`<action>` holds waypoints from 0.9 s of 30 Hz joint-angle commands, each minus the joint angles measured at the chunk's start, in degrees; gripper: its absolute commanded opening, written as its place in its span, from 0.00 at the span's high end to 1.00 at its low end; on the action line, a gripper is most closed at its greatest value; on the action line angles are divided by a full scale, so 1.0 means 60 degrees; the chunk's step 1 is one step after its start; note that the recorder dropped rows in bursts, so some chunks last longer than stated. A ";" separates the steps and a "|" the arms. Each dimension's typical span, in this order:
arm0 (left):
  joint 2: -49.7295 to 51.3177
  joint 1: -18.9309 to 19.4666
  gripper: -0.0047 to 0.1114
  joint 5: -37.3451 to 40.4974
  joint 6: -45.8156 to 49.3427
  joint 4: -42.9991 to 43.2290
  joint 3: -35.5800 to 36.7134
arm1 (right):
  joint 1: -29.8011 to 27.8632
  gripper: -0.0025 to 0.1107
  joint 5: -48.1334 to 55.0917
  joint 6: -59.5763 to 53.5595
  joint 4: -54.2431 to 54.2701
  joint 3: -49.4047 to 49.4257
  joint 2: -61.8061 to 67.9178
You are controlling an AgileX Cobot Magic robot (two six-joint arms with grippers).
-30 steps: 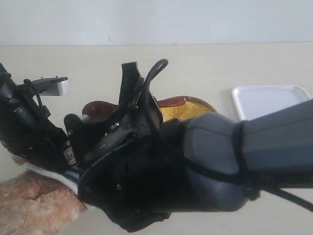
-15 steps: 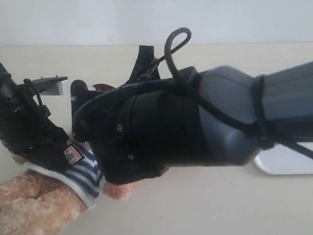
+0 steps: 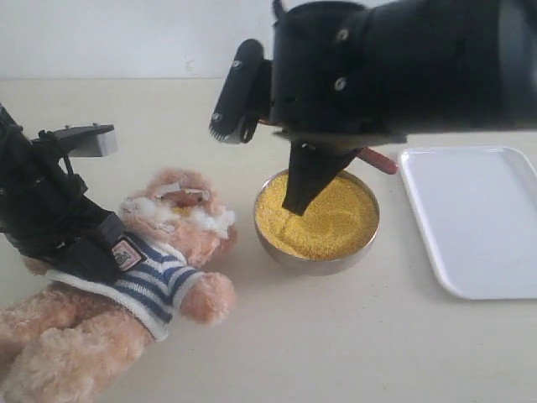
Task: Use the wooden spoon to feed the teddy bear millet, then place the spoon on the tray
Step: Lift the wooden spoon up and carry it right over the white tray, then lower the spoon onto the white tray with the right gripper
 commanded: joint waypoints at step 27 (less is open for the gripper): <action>-0.0017 0.0002 0.93 -0.1193 -0.2489 0.1464 -0.0036 | -0.3755 0.98 0.0257 -0.1757 0.3760 -0.0038 -0.0841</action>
